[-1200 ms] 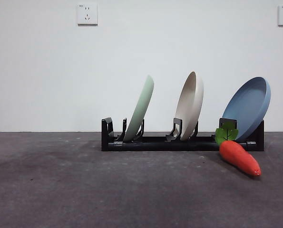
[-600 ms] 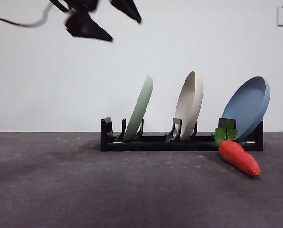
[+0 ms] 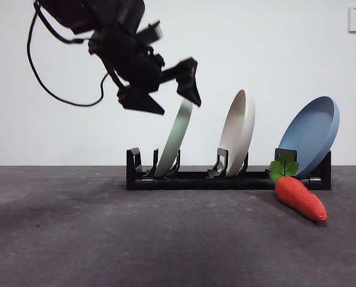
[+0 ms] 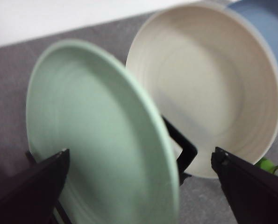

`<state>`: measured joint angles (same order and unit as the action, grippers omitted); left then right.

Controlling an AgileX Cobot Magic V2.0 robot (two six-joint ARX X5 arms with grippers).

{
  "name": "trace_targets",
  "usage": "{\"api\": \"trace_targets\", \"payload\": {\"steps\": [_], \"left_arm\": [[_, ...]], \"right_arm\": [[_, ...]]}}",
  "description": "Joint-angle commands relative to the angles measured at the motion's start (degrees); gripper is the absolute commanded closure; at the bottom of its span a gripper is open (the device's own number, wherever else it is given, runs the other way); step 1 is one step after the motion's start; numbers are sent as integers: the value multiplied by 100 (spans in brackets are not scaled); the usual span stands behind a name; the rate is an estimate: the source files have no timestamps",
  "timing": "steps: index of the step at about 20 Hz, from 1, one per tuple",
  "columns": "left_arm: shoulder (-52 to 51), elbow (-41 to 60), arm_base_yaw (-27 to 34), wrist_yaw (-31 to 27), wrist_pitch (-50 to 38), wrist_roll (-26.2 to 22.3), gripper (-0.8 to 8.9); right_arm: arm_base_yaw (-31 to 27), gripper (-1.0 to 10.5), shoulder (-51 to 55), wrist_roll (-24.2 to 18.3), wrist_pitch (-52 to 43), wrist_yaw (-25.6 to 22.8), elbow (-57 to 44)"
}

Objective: Take the green plate from the plate rack,put the plate on the table,take the carrot from the table,put the carrot in the plate

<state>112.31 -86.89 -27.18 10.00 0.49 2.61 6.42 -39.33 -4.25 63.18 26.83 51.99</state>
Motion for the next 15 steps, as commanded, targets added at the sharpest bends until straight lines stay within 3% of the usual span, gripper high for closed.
{"api": "trace_targets", "payload": {"steps": [1,4,6,9,15], "left_arm": [[142,9,-35,-70,-70,-7,243],[151,9,-50,-39,-48,-7,570],[151,9,-48,133,-42,4,703],[151,9,-48,422,-44,44,814],[149,9,-42,702,-42,476,822]], "right_arm": [[7,257,-4,33,-24,-15,4],[7,257,-4,33,-26,-15,4],[7,257,-4,33,-24,-15,4],[7,257,-4,33,-24,-15,7],[7,257,-4,31,-24,-15,4]]}}
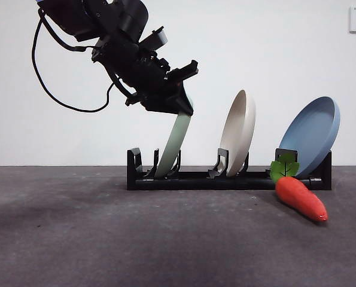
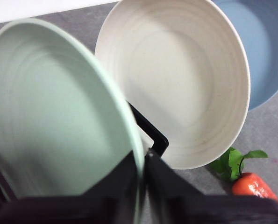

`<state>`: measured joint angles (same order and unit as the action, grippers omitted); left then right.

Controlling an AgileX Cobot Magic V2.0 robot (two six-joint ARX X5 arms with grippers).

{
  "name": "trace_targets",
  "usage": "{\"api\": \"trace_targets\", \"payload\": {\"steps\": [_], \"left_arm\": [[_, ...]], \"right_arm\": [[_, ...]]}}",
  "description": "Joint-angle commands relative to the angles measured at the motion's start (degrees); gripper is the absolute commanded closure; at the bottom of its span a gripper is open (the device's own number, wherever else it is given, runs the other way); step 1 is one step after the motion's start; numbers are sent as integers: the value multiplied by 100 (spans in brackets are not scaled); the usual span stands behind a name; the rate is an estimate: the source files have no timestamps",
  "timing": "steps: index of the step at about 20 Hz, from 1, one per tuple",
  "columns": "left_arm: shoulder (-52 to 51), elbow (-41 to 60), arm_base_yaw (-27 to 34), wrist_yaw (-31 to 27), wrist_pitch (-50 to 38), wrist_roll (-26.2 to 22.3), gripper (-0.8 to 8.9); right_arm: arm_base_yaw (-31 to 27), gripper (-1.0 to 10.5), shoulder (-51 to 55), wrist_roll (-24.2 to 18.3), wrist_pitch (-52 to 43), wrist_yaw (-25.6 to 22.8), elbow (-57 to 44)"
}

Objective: Take the green plate from the plate rack,put the plate on the table,take the carrot from the table,put the carrot in the plate

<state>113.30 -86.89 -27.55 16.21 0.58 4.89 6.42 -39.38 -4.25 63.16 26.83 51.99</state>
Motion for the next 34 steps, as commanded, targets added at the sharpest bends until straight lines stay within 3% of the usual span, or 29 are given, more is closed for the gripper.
{"api": "trace_targets", "payload": {"steps": [1,9,16,18,19,21,23,27,29,34], "left_arm": [[50,9,11,85,-52,413,822],[-254,-127,66,549,-83,870,822],[-1217,-439,46,903,439,863,821],[-1687,-439,-22,960,1084,664,821],[-1965,-439,-66,929,1550,267,820],[-2524,-439,-280,448,2618,-603,820],[-3018,-439,-702,-562,3685,-1388,819],[-3265,-420,-1762,-2085,5259,-2363,819],[-3204,-269,-2179,-2540,5578,-2461,819],[-3193,1043,-2951,-3460,4922,-2444,819]], "right_arm": [[7,257,0,33,-22,-15,4],[7,257,0,28,-22,-15,4],[7,257,0,31,-22,-15,4],[7,257,0,31,-22,-15,4],[7,257,0,33,-22,-15,7],[7,257,0,33,-22,-15,4],[7,257,0,37,-24,-13,7],[7,257,0,125,-24,-11,4],[7,257,0,140,-24,-13,4],[7,257,0,138,-26,-9,4]]}}
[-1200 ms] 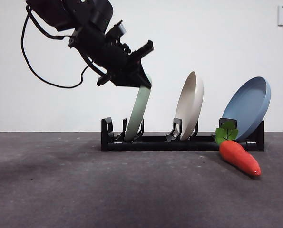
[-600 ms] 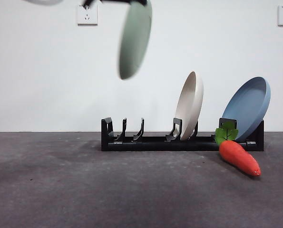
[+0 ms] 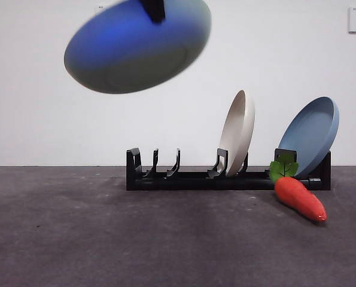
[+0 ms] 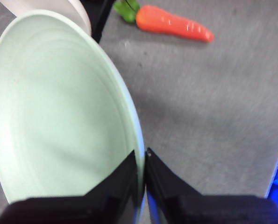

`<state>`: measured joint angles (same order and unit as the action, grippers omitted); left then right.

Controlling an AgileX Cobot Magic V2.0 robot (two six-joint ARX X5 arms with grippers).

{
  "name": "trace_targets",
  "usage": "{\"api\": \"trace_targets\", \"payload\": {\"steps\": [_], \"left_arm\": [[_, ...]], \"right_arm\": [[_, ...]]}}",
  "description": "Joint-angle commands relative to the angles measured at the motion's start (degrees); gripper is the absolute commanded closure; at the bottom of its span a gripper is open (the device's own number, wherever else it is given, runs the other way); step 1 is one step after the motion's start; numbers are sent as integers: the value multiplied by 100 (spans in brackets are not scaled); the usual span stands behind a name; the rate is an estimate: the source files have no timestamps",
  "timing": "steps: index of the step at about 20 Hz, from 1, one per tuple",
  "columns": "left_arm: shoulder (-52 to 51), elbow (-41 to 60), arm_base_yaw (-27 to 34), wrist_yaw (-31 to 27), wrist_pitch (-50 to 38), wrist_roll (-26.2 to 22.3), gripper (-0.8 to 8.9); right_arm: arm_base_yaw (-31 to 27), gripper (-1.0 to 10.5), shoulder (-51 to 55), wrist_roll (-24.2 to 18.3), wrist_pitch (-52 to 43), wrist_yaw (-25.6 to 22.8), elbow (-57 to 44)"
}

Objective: Take the green plate from the plate rack,put the plate on the table,take the carrot from the table,put the carrot in the plate

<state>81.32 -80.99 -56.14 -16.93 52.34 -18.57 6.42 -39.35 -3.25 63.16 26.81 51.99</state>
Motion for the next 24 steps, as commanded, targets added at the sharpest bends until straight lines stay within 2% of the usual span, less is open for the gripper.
{"api": "trace_targets", "payload": {"steps": [1,5,9,15,20,21,23,24], "left_arm": [[15,807,-155,-153,-560,-116,819],[243,1926,-350,-553,-1788,-308,819],[859,2173,-428,-564,-2465,-573,819],[1808,2173,-439,-553,-2896,-704,819],[2063,2173,-457,-369,-3034,-664,808],[2061,2173,-457,-295,-2977,-623,778],[2061,2170,-450,-243,-2828,-378,604],[2061,2170,-452,-229,-2774,-328,550]], "right_arm": [[7,257,-2,39,-24,-7,4],[7,257,-2,42,-24,-7,7],[7,257,-2,42,-24,-9,4],[7,257,-2,42,-20,-9,7],[7,257,-2,39,-20,-11,7],[7,257,-2,39,-20,-11,7],[7,257,-2,39,-20,-11,4],[7,257,-4,39,-22,-11,4]]}}
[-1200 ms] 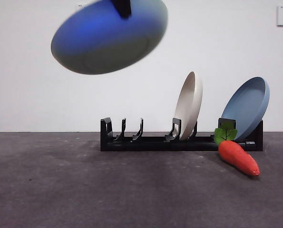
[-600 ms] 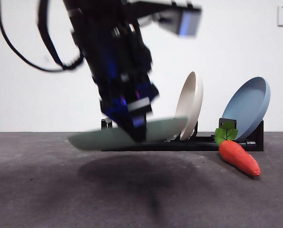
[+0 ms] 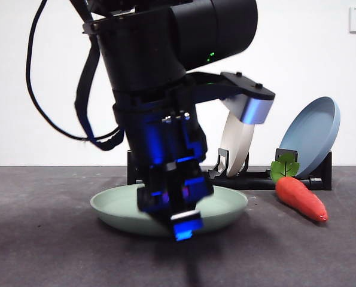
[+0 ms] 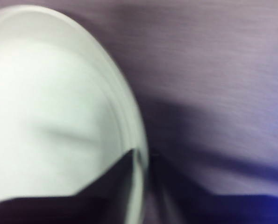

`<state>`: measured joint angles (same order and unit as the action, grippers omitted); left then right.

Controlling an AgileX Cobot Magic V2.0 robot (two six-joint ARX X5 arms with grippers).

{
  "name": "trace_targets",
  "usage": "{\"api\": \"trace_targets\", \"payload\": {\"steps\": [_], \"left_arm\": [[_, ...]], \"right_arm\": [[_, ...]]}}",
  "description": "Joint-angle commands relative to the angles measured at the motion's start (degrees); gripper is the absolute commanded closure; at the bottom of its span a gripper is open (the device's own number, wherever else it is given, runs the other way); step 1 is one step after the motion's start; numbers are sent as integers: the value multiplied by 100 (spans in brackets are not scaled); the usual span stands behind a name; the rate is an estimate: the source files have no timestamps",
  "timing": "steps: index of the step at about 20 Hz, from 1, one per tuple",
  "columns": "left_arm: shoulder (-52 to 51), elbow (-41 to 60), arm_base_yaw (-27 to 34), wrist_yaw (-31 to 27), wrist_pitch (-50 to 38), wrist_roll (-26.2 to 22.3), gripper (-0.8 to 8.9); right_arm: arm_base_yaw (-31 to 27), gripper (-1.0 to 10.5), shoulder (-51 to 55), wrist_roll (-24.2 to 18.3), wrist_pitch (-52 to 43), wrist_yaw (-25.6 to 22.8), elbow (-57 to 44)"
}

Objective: Take the green plate from the plate rack,put the plate on the table,take the carrot from the table,put the carrot in the plate

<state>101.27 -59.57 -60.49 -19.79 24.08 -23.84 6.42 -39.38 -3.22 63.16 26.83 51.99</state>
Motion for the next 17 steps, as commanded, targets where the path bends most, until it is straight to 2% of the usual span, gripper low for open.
{"api": "trace_targets", "payload": {"steps": [1,4,8,13,17], "left_arm": [[63,26,-17,57,87,225,547],[-85,-7,-17,35,129,367,547],[-804,-498,-17,46,761,1067,547],[-2218,-1453,-24,87,1440,2229,548],[-3126,-1952,-22,90,1635,2599,548]], "right_arm": [[7,257,-11,37,-26,-15,4],[7,257,-114,39,-37,-20,4],[7,257,-531,114,-516,-17,4],[9,257,-1733,413,-1845,-26,7],[50,257,-2887,557,-2865,-516,7]]}}
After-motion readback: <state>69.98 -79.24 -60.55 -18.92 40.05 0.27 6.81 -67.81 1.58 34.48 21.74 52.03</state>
